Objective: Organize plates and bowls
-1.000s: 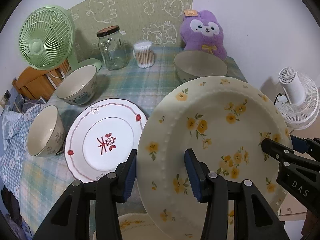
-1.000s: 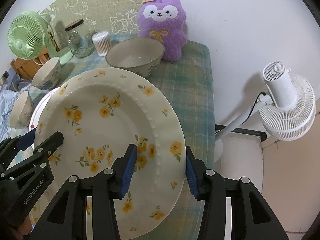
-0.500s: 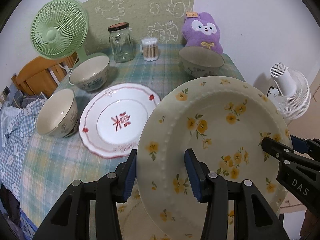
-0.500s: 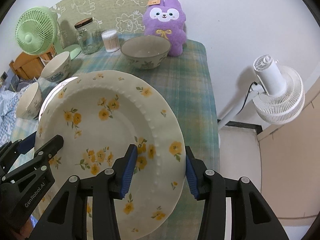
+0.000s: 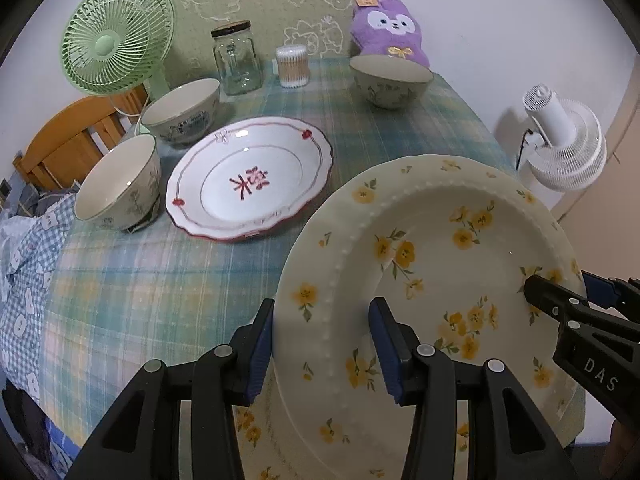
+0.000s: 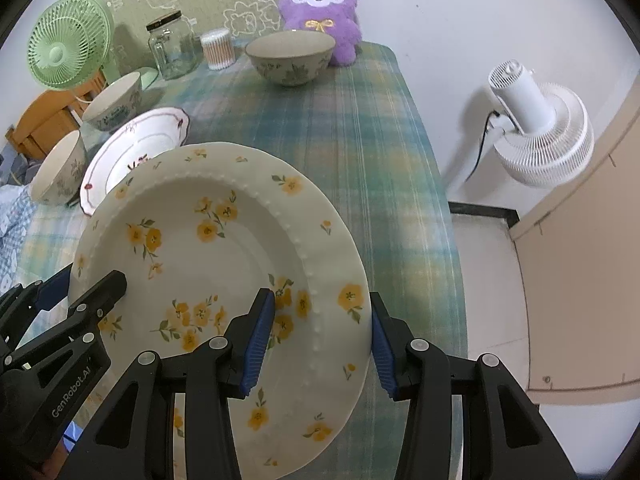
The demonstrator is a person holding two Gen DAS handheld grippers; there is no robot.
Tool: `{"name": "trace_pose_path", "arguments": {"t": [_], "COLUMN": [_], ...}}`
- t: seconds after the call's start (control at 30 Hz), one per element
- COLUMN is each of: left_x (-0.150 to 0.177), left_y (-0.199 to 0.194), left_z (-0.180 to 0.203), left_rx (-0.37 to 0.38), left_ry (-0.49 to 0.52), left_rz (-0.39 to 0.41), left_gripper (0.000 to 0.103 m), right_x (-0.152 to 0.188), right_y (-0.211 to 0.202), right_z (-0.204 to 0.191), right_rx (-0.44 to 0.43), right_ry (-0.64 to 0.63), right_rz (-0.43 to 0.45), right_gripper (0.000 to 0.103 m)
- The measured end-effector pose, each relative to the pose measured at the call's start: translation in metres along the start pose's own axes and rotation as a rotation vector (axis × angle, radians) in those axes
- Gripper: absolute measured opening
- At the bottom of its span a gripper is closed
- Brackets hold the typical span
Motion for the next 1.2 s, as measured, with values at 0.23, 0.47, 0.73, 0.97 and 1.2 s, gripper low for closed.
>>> {"name": "trace_pose_path", "arguments": {"t": [0.23,0.47,0.73,0.97,1.2], "left_x": [0.022,0.034,0.043,0.045,0.045], "left_y": [-0.001,-0.001,0.003,0.004,0.001], "left_z": [0.001,-0.006,-0.012,-0.009,0.0], "left_rx": [0.023,0.013,-0.003,-0.024,-0.085], "left_ry": [0.03,0.05,0.043,0.067,0.159], "left_rz": [-0.027,-0.034,-0.053,-0.044,-0.028], "left_gripper": [0.047,0.048,0.049,0.052,0.058], "right_x": [0.031,0.046,0.055,0.057,0.058], "right_y": [-0.003,-0.003,0.0,0.001,-0.001], "right_z": [-0.001,-0.009,-0.016,-0.016,-0.019], "right_rx": [0.023,0.021,0.013,0.012,0.023], "right_ry": [0.034,0.041,0.04,0.048,0.045], "right_rz": [-0.029,-0.039,-0.053,-0.055,-0.054], "right_gripper": [0.049,0.048,0.046,0.046,0.046]}}
Point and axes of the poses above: each gripper's, at about its wrist camera, not at the fingertips, and y roughly the way its jaws point, z to its right, x to its underside, the point moved 7 cm from there along y, roughly the way its jaws point, and after that the axes turned 10 degrees about z, right-handed, at the moved point
